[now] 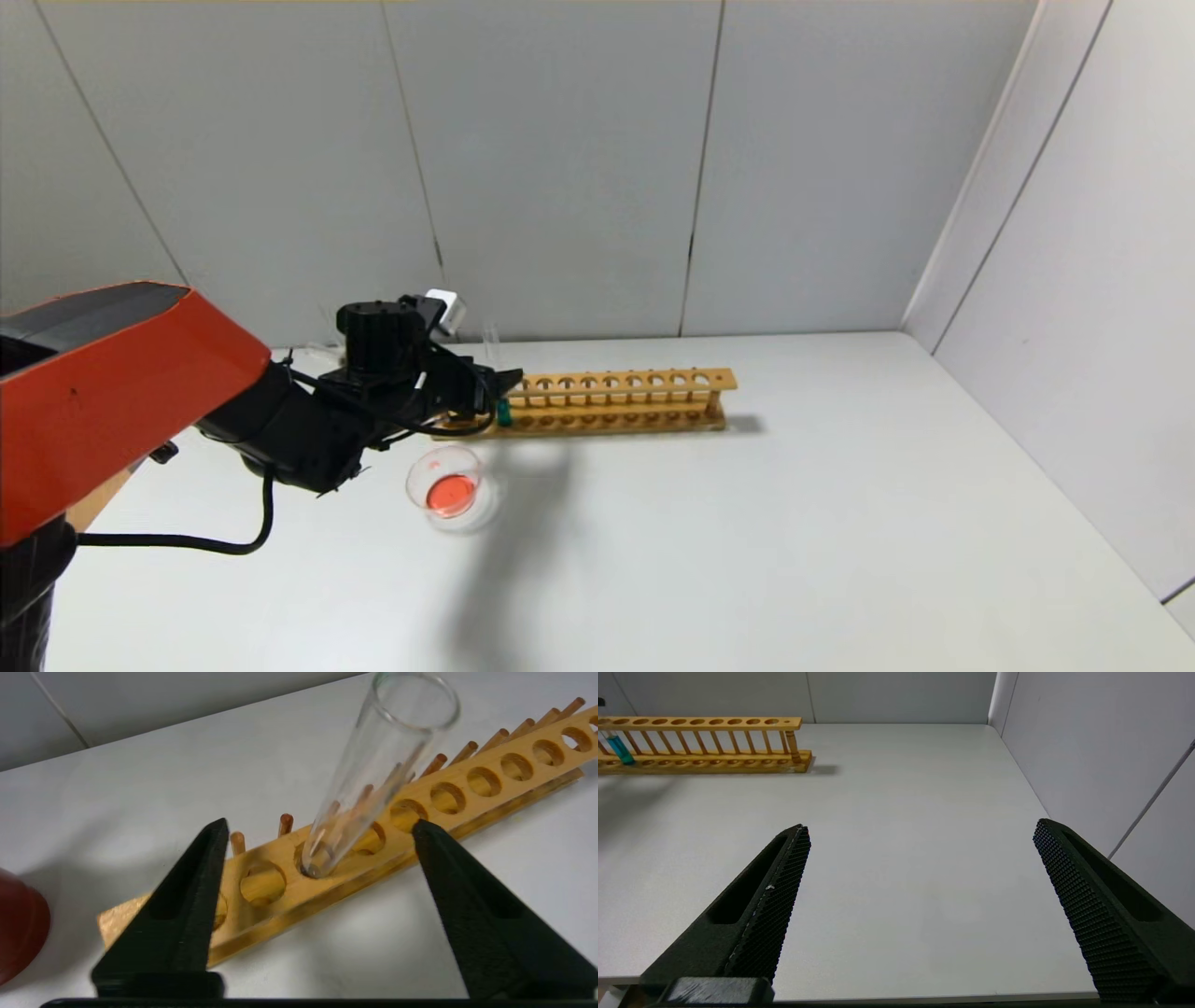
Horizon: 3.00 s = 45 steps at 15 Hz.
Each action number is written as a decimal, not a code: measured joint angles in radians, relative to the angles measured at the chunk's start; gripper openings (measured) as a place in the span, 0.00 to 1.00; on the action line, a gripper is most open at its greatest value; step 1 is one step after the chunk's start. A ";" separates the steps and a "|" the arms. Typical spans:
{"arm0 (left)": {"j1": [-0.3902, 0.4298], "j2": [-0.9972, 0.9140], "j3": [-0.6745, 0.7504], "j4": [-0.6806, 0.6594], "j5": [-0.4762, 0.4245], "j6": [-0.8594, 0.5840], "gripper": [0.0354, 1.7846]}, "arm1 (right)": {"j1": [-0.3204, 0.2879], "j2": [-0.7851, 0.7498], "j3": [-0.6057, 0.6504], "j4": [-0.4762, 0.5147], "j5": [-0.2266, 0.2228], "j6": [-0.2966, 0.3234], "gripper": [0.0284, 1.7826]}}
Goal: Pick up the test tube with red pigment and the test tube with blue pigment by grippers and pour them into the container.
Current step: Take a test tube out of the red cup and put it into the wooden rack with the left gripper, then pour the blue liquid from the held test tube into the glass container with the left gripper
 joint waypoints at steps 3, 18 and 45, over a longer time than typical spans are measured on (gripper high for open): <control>-0.002 0.056 -0.099 0.044 0.000 0.000 0.42 | 0.000 0.000 0.000 0.000 0.000 0.000 0.98; -0.032 -0.116 -0.153 0.134 0.038 0.140 0.17 | 0.000 0.000 0.000 0.000 0.000 0.000 0.98; 0.283 -0.629 -0.045 0.838 -0.125 0.999 0.17 | 0.000 0.000 0.000 0.000 0.000 0.000 0.98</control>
